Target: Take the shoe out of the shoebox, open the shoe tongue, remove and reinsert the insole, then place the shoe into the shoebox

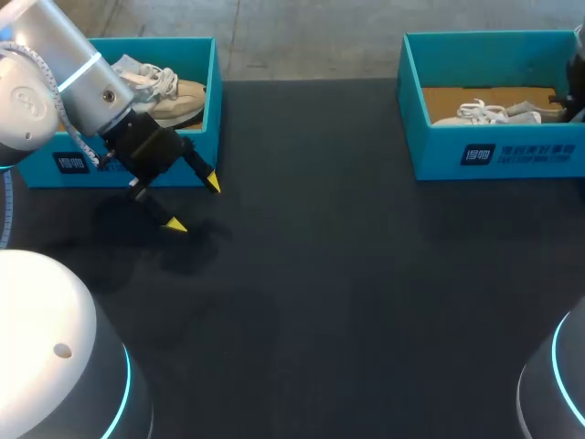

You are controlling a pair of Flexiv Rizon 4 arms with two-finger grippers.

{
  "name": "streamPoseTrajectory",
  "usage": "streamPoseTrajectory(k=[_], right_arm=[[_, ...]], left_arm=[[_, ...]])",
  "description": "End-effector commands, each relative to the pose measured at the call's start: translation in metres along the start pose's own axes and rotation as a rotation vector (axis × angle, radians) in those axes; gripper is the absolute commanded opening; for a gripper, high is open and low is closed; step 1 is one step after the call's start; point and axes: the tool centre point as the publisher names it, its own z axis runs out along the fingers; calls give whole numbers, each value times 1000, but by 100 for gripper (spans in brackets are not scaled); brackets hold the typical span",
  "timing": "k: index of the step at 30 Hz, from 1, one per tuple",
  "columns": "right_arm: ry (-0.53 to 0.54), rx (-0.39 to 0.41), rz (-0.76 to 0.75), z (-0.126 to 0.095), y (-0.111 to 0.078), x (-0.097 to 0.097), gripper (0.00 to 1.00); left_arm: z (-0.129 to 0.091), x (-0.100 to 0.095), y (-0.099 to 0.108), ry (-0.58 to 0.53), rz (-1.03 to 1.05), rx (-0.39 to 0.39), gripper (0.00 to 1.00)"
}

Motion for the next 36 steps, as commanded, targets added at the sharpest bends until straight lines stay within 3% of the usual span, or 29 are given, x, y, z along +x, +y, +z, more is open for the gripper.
streamPoseTrajectory(k=[1,18,19,21,24,29,33,36], right_arm=[[4,6,0,5,3,-2,0],[-33,-5,17,-7,-1,0,0],[-35,-5,18,-7,-1,0,3],[-35,-5,20,-7,-1,1,20],[-35,-6,21,-9,0,3,38],[-38,-13,17,-14,2,5,50],[-39,-20,22,-21,3,5,73],[-40,-26,25,-29,2,7,82]], left_arm=[[0,1,0,0,0,-3,100],[0,1,0,0,0,-3,100],[0,1,0,0,0,-3,100],[0,1,0,0,0,-3,100],[0,1,0,0,0,-3,100],[0,1,0,0,0,-3,100],[0,1,0,0,0,-3,100],[0,1,0,0,0,-3,100]])
